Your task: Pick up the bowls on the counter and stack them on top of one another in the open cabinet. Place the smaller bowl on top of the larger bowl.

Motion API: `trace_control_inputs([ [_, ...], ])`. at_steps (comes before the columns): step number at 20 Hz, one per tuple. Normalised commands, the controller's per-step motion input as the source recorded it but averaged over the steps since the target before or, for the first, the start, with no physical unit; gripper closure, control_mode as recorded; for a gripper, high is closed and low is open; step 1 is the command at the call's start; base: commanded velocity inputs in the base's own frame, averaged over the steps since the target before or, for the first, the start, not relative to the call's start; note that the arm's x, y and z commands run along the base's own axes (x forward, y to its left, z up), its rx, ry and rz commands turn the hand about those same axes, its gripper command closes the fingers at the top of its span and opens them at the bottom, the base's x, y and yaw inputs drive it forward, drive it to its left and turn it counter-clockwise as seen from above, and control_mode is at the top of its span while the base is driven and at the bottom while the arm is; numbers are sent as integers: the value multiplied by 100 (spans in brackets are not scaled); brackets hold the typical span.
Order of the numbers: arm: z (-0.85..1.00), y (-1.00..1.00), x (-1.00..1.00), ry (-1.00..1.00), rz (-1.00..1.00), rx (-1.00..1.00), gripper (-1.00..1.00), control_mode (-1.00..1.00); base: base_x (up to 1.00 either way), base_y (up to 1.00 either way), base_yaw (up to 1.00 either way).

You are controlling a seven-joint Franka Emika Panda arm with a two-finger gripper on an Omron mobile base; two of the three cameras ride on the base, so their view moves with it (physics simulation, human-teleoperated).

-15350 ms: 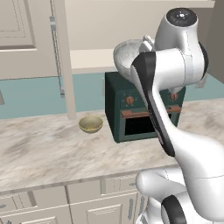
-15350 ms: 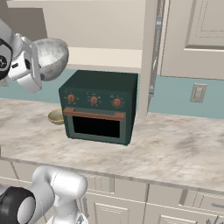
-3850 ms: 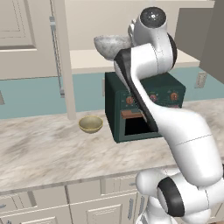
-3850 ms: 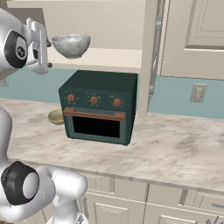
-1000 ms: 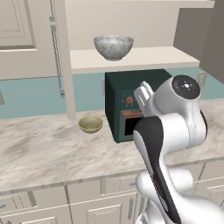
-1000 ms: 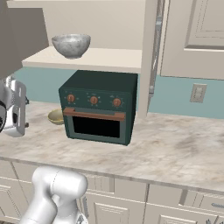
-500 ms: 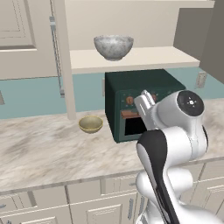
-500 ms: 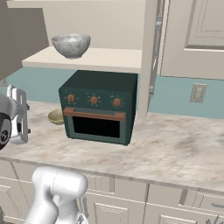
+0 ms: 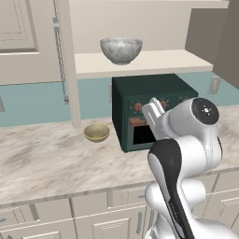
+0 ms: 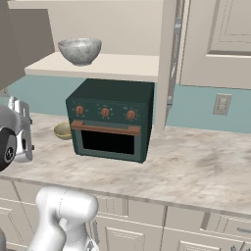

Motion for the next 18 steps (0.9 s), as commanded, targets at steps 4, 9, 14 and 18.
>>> trace_control_inputs([
  [4, -8, 3, 5, -2, 5, 2, -100, -100, 0, 0, 0],
  [9, -11, 6, 5, -2, 4, 1, -100, -100, 0, 0, 0],
  [14, -14, 13, 6, -4, 2, 0, -100, -100, 0, 0, 0],
  [18, -14, 13, 8, -4, 1, 0, -100, -100, 0, 0, 0],
])
